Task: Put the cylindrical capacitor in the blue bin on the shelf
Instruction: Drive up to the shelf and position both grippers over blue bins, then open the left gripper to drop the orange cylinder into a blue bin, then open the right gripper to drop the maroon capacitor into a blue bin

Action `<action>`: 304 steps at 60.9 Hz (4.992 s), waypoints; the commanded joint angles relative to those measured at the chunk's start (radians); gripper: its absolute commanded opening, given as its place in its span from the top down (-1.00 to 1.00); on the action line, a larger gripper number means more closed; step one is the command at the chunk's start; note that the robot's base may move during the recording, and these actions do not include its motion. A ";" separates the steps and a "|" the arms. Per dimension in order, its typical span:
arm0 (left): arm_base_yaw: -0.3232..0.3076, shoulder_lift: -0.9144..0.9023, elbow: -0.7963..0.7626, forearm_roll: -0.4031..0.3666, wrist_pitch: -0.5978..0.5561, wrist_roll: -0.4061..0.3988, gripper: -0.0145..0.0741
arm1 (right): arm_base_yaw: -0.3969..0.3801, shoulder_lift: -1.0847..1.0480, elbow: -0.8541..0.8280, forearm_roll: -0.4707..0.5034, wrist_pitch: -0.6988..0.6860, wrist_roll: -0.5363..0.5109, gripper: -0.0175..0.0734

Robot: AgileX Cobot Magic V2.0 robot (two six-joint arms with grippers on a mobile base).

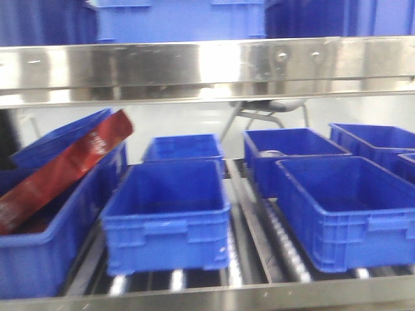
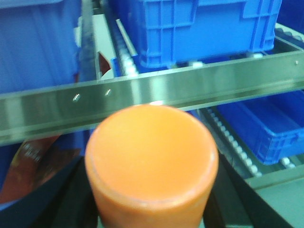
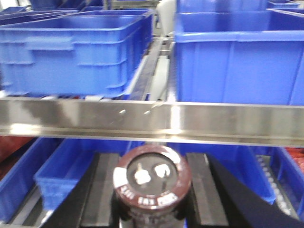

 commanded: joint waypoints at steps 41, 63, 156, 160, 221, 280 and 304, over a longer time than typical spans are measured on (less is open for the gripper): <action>-0.006 -0.004 0.001 -0.005 -0.027 0.001 0.92 | 0.001 -0.006 -0.002 -0.003 -0.022 0.002 0.94; -0.006 -0.004 0.001 -0.005 -0.027 0.001 0.92 | 0.001 -0.006 -0.002 -0.003 -0.022 0.002 0.94; -0.006 -0.004 0.001 -0.005 -0.027 0.001 0.92 | 0.001 -0.006 -0.002 -0.003 -0.022 0.002 0.94; -0.006 -0.004 0.001 -0.005 -0.027 0.001 0.92 | 0.001 -0.006 -0.002 -0.003 -0.022 0.002 0.94; -0.383 0.782 -0.830 0.026 -0.023 0.050 0.92 | 0.001 -0.006 -0.002 0.006 -0.021 0.002 0.94; -0.406 1.168 -1.022 0.003 0.065 0.050 -0.43 | 0.001 -0.006 -0.002 0.006 -0.021 0.002 0.94; -0.397 0.972 -1.026 0.005 0.269 0.050 0.59 | 0.001 -0.006 -0.002 0.005 -0.025 0.002 0.94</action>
